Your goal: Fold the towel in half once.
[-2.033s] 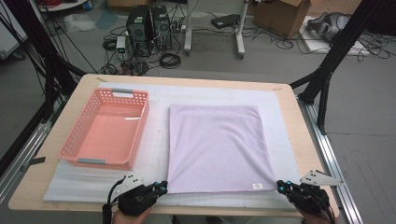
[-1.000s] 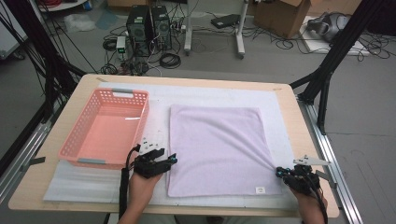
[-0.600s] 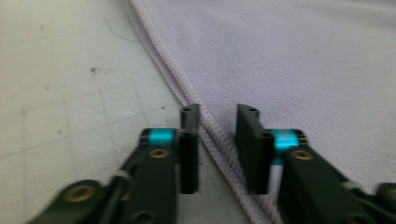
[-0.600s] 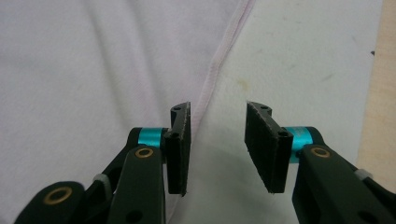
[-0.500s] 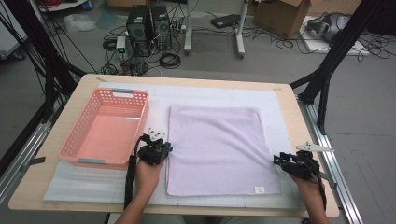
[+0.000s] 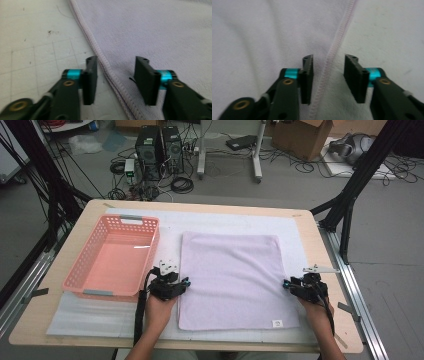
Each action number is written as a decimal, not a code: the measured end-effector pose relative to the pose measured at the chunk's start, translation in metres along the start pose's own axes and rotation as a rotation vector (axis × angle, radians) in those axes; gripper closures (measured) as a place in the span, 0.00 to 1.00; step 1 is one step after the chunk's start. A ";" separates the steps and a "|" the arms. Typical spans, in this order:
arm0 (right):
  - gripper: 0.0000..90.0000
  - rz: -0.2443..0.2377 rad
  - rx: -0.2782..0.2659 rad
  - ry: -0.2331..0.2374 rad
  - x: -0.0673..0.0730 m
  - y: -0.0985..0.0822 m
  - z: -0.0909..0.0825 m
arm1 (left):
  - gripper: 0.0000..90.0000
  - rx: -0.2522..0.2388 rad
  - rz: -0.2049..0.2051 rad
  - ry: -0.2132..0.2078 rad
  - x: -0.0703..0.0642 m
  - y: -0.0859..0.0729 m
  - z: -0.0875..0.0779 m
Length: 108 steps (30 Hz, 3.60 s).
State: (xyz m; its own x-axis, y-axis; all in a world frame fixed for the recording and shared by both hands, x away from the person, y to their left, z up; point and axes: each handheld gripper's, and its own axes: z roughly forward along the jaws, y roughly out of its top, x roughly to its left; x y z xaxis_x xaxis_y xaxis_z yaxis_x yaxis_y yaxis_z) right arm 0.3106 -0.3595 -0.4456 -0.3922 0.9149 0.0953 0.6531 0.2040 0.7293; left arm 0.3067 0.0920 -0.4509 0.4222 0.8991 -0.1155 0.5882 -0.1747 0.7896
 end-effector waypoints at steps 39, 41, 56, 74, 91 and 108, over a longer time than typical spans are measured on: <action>0.51 0.067 -0.056 0.058 -0.049 0.083 0.064 | 0.48 -0.082 -0.177 0.026 0.057 0.086 0.094; 0.51 0.085 -0.059 0.063 -0.050 0.089 0.072 | 0.49 -0.083 -0.180 0.017 0.059 0.089 0.099; 0.96 0.071 0.000 0.085 -0.042 0.096 0.096 | 0.95 -0.020 -0.150 -0.016 0.054 0.094 0.113; 0.53 0.043 -0.143 -0.075 -0.045 0.105 0.089 | 0.44 -0.110 -0.195 0.044 0.066 0.098 0.100; 0.56 0.006 0.014 0.067 -0.044 0.068 0.057 | 0.48 -0.054 -0.128 -0.029 0.048 0.068 0.073; 0.51 -0.065 -0.079 0.009 -0.020 0.036 0.004 | 0.59 -0.005 0.015 -0.055 0.020 0.057 0.035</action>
State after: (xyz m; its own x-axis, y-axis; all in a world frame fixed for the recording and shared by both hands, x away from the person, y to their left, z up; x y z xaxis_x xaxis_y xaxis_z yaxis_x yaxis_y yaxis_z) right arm 0.3442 -0.3690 -0.4238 -0.4386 0.8972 0.0519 0.5730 0.2347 0.7852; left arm 0.3725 0.0863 -0.4295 0.4686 0.8728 -0.1362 0.5781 -0.1864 0.7944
